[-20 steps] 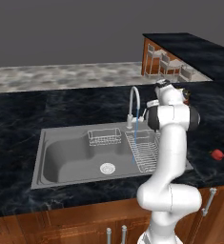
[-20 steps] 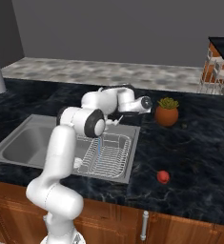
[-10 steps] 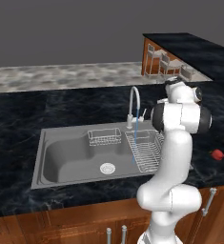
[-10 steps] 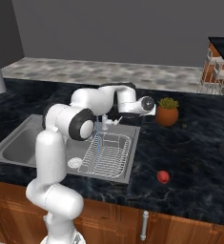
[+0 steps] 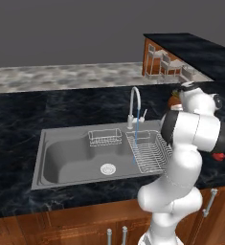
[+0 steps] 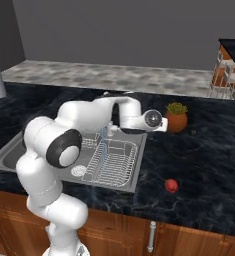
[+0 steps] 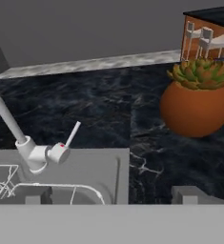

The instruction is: Turn on the sink faucet. Then move the bell pepper from the counter to the sink. Turn off the sink. Move the vegetable from the sink to the pot next to the stove. Finally move the pot to the front center burner.

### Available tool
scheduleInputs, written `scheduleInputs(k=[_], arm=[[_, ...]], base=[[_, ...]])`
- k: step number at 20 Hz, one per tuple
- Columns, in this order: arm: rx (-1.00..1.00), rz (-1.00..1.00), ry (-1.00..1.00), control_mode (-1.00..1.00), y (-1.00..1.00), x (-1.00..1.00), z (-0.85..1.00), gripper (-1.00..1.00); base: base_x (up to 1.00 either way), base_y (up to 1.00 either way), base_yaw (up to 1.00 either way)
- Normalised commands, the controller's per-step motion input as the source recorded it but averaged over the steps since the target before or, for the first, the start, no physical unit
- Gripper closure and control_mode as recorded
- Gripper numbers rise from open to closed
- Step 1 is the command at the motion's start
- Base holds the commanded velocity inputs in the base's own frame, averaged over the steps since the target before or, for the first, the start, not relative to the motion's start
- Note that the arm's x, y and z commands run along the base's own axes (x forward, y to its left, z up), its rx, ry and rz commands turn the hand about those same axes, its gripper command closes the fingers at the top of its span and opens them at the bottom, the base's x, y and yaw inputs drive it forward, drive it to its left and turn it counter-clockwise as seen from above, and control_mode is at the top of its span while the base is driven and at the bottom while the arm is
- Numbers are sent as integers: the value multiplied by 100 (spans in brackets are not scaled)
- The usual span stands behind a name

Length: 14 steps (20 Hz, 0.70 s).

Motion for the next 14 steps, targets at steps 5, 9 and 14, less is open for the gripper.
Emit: scheduleInputs(k=[5, 9, 14], arm=[[-9, -13, 10, -100, -29, -81, 27, -100], [-19, -15, 14, -100, -25, -61, 8, -100], [-17, -14, 24, -100, -25, -39, 8, -100]], base=[[0, 0, 0], [0, 0, 0], [0, 0, 0]])
